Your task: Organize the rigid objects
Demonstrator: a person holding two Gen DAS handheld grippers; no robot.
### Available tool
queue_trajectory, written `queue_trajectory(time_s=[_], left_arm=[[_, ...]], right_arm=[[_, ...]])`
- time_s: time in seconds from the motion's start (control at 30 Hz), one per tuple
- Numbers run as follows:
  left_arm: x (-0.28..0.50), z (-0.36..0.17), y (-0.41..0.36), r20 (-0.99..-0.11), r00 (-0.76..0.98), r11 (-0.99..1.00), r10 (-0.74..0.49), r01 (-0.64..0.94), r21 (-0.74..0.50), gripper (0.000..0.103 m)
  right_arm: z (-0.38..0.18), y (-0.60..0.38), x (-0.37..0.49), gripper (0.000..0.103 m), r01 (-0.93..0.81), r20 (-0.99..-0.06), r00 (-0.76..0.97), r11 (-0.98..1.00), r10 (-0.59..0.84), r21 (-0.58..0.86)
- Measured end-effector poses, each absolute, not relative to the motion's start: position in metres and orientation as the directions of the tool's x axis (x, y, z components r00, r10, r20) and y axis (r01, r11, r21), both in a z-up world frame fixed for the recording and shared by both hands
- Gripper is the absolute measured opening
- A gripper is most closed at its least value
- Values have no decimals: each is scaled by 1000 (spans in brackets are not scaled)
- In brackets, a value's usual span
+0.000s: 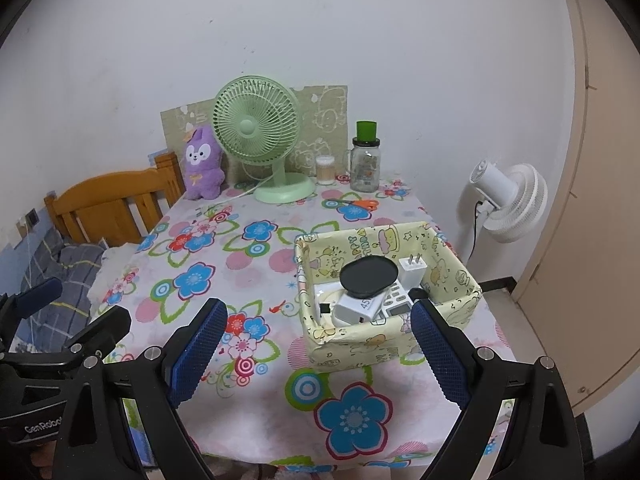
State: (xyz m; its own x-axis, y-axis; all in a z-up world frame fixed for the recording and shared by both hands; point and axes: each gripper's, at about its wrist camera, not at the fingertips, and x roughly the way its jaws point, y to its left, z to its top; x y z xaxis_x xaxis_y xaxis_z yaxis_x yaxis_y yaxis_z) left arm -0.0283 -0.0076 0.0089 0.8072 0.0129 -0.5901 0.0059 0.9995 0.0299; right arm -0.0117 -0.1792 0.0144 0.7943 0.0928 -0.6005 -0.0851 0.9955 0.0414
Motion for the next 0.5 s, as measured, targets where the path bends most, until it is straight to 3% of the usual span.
queue_trajectory(time_s=[0.5], left_arm=[[-22, 6, -13, -600, 800, 999, 1, 19, 27, 103]], right_arm=[[13, -183, -12, 95, -50, -583, 810, 998, 55, 26]])
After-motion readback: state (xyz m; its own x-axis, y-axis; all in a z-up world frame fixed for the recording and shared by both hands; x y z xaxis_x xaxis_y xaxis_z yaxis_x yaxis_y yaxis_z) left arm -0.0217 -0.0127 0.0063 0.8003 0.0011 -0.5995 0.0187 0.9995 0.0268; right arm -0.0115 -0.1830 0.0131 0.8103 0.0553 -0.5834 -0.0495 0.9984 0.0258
